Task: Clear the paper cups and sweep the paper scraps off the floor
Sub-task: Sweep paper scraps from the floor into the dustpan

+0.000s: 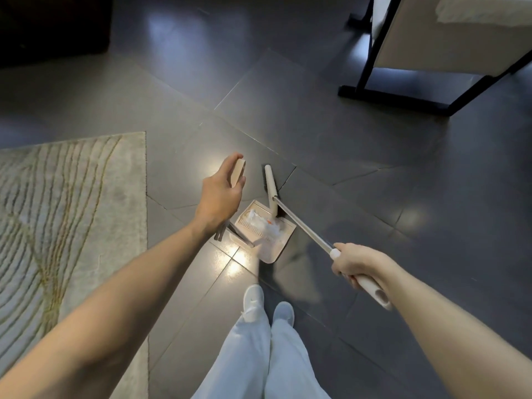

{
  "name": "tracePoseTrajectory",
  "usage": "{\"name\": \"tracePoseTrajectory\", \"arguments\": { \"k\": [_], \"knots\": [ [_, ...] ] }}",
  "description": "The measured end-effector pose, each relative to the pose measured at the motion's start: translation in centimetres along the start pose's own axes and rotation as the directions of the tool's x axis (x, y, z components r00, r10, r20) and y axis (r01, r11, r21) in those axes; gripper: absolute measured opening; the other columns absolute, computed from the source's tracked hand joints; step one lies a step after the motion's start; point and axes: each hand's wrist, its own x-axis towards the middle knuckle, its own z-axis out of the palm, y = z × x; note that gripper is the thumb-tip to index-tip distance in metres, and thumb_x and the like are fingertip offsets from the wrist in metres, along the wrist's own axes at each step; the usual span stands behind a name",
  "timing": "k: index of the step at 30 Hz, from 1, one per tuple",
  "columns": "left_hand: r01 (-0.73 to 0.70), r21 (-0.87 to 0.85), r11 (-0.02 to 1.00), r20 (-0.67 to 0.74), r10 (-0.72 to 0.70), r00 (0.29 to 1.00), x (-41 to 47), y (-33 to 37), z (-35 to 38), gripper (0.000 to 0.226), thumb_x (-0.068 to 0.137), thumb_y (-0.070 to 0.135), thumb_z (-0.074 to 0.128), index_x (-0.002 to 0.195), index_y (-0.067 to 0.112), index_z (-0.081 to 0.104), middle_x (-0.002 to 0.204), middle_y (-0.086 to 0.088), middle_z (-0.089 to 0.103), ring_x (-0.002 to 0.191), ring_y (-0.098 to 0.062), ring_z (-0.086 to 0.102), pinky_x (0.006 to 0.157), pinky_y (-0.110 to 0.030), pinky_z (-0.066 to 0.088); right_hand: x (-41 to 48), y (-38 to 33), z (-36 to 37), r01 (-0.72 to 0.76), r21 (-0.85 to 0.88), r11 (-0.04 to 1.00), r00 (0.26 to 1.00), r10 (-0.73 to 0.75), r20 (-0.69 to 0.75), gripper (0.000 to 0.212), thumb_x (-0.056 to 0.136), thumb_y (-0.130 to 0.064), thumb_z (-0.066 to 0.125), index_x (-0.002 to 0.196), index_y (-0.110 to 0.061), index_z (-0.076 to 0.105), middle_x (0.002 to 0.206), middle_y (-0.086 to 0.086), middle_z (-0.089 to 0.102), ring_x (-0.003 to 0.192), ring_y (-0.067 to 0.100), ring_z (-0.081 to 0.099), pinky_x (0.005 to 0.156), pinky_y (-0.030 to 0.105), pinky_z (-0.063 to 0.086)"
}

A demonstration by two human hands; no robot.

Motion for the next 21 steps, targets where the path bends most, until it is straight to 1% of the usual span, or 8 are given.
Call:
{"name": "tracePoseTrajectory", "arguments": {
  "k": [1, 3, 7, 9, 12, 14, 18, 21],
  "knots": [
    [-0.008, -0.001, 1.0, 0.0, 0.008, 1.0, 0.3, -0.1, 0.0, 0.038, 0.098, 0.014, 0.053, 0.134, 0.026, 0.046, 0.092, 0.0, 0.059, 0.062, -0.013, 0.058, 0.07, -0.043, 0.058, -0.6, 0.2, -0.1, -0.012, 0.024, 1.0, 1.0, 0.011, 0.02, 0.069, 0.083, -0.004, 0.042, 0.148, -0.023, 0.027, 0.07, 0.011, 0.057, 0.052, 0.02, 0.049, 0.054, 0.029, 0.044],
    [-0.023, 0.004, 1.0, 0.015, 0.023, 1.0, 0.7, -0.3, 0.1, 0.037, 0.098, 0.016, 0.053, 0.133, 0.026, 0.046, 0.09, -0.002, 0.06, 0.061, -0.013, 0.059, 0.07, -0.044, 0.058, -2.2, 1.0, -0.8, -0.02, 0.096, 0.995, 0.999, 0.015, 0.048, 0.075, 0.083, -0.001, 0.042, 0.15, -0.03, 0.026, 0.066, 0.008, 0.053, 0.043, 0.014, 0.043, 0.044, 0.022, 0.039],
    [-0.035, -0.008, 0.999, 0.044, 0.036, 0.998, 1.1, -0.6, 0.2, 0.037, 0.097, 0.017, 0.053, 0.13, 0.033, 0.045, 0.089, -0.006, 0.063, 0.064, -0.027, 0.061, 0.068, -0.049, 0.056, -5.9, 1.8, -4.0, -0.028, 0.172, 0.985, 0.999, 0.02, 0.047, 0.074, 0.083, 0.003, 0.043, 0.146, -0.034, 0.034, 0.06, 0.005, 0.044, 0.037, 0.01, 0.035, 0.038, 0.017, 0.032],
    [-0.031, -0.03, 0.999, 0.016, 0.032, 0.999, 1.8, -0.6, -0.4, 0.037, 0.097, 0.017, 0.054, 0.129, 0.034, 0.046, 0.093, -0.006, 0.063, 0.069, -0.028, 0.062, 0.069, -0.049, 0.057, -7.1, 1.1, -5.4, -0.025, 0.136, 0.99, 0.999, 0.021, 0.025, 0.075, 0.083, 0.002, 0.044, 0.147, -0.035, 0.032, 0.063, 0.007, 0.046, 0.037, 0.011, 0.036, 0.038, 0.017, 0.033],
    [-0.049, -0.069, 0.996, -0.043, 0.046, 0.998, 3.7, -0.1, -1.9, 0.038, 0.096, 0.019, 0.055, 0.129, 0.035, 0.047, 0.095, -0.002, 0.062, 0.068, -0.02, 0.061, 0.067, -0.048, 0.057, -8.2, -1.4, -7.0, 0.022, 0.059, 0.998, 0.999, -0.02, -0.038, 0.075, 0.082, 0.001, 0.046, 0.148, -0.033, 0.031, 0.068, 0.008, 0.05, 0.035, 0.011, 0.039, 0.037, 0.018, 0.036],
    [-0.091, -0.068, 0.994, -0.06, 0.087, 0.994, 5.2, 0.6, -3.1, 0.037, 0.097, 0.019, 0.055, 0.131, 0.031, 0.048, 0.094, 0.003, 0.06, 0.07, -0.015, 0.06, 0.068, -0.046, 0.057, -8.5, -3.2, -8.2, 0.047, 0.047, 0.998, 0.996, -0.043, -0.084, 0.074, 0.082, 0.0, 0.045, 0.147, -0.033, 0.032, 0.068, 0.008, 0.051, 0.036, 0.011, 0.04, 0.038, 0.017, 0.036],
    [-0.128, -0.067, 0.99, -0.14, 0.117, 0.983, 9.4, 2.2, -5.8, 0.037, 0.096, 0.019, 0.055, 0.132, 0.028, 0.049, 0.093, 0.004, 0.06, 0.075, -0.02, 0.061, 0.071, -0.047, 0.057, -8.3, -7.3, -12.2, 0.099, 0.005, 0.995, 0.982, -0.097, -0.164, 0.073, 0.082, -0.002, 0.045, 0.148, -0.031, 0.032, 0.068, 0.008, 0.054, 0.041, 0.014, 0.043, 0.041, 0.02, 0.038],
    [-0.156, -0.06, 0.986, -0.2, 0.141, 0.97, 13.6, 3.7, -8.0, 0.034, 0.096, 0.017, 0.055, 0.129, 0.026, 0.05, 0.09, 0.002, 0.059, 0.074, -0.023, 0.06, 0.069, -0.047, 0.057, -7.4, -11.4, -16.4, 0.151, -0.013, 0.988, 0.967, -0.15, -0.207, 0.065, 0.086, -0.003, 0.049, 0.145, -0.026, 0.036, 0.067, 0.009, 0.054, 0.04, 0.015, 0.044, 0.04, 0.021, 0.038]
  ]
}}
